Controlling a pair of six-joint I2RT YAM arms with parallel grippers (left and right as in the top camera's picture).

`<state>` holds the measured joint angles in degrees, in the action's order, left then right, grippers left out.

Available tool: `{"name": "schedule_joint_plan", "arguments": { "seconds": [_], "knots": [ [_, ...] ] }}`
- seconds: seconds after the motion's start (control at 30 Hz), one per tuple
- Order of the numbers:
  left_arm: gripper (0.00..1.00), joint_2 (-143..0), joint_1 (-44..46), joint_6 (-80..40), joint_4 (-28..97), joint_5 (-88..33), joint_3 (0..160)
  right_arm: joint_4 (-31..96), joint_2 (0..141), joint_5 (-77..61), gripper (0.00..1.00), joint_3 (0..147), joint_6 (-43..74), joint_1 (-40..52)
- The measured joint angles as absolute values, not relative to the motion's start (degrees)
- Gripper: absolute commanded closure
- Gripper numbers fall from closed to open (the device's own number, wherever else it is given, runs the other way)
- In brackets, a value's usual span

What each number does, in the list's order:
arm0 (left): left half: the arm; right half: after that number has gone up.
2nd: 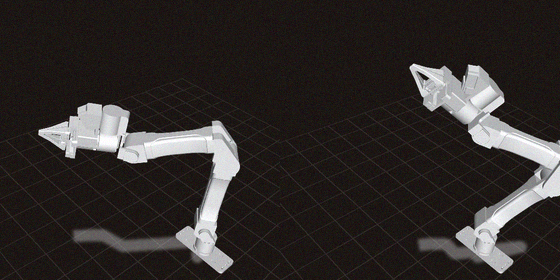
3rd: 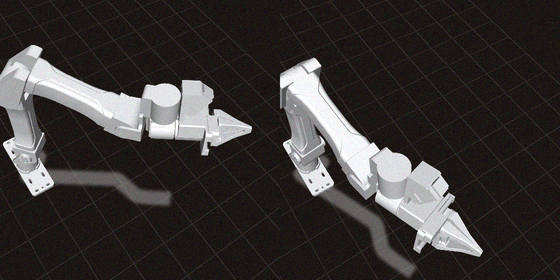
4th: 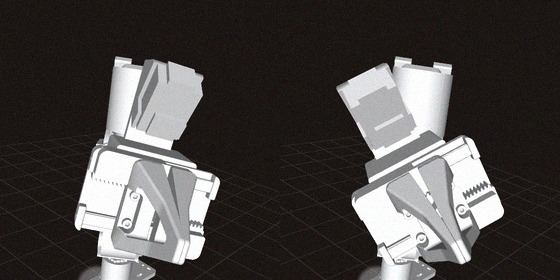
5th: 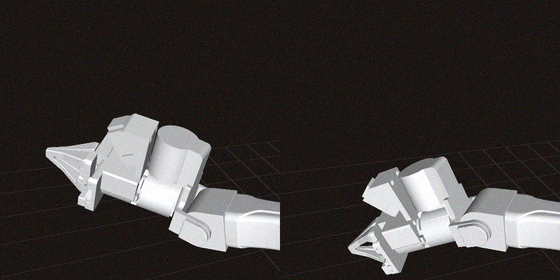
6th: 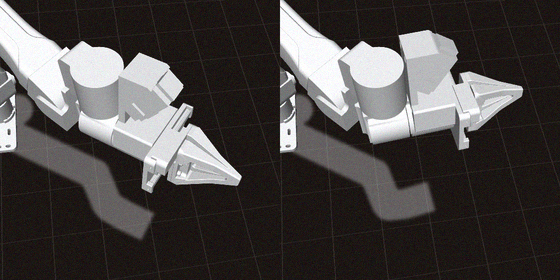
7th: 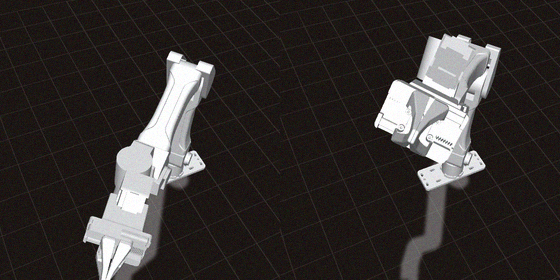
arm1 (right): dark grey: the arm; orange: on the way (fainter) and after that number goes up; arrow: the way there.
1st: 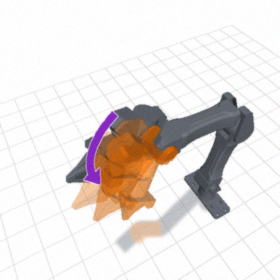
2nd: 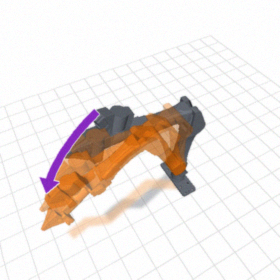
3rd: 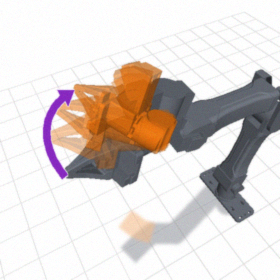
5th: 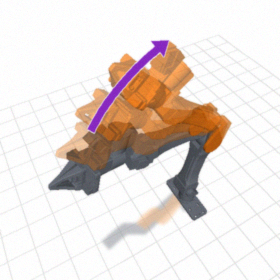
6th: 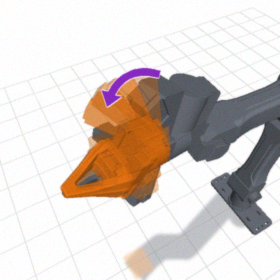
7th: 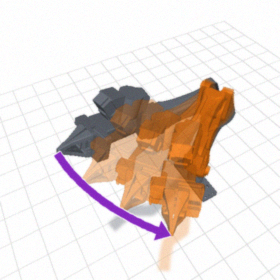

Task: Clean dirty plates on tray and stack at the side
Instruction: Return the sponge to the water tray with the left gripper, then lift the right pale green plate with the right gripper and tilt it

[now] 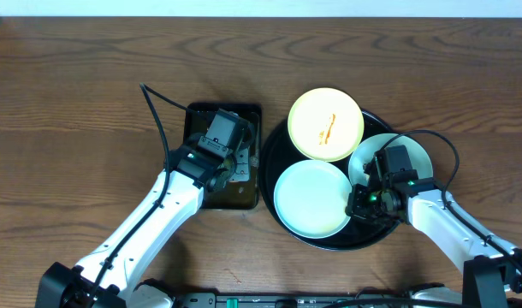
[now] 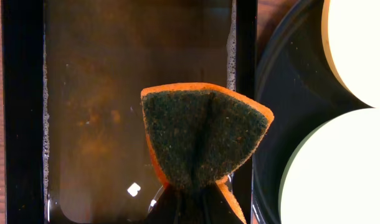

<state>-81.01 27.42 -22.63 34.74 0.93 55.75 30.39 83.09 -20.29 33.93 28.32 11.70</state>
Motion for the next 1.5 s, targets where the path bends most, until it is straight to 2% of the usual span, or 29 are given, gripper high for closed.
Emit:
{"name": "schedule_joint_plan", "arguments": {
  "seconds": [0.37,0.57,0.97,1.3,1.5],
  "knots": [
    [0.92,-81.01,27.42,-22.63,35.68,1.34,55.72,25.23,82.78,-22.31,0.99,33.12,26.09,11.70],
    [0.92,-81.01,27.42,-22.63,35.68,1.54,55.75,26.09,76.44,-20.53,0.99,33.50,23.75,11.73],
    [0.92,-81.01,27.42,-22.63,35.73,1.72,55.75,28.53,64.55,-3.49,0.99,34.83,18.15,11.73],
    [0.92,-81.01,27.42,-22.63,35.73,1.72,55.75,34.39,63.68,5.41,0.99,41.39,12.45,12.14],
    [0.92,-81.01,27.42,-22.63,35.75,1.72,55.75,36.71,63.66,12.60,0.99,45.69,10.31,17.04]
  ]
}}
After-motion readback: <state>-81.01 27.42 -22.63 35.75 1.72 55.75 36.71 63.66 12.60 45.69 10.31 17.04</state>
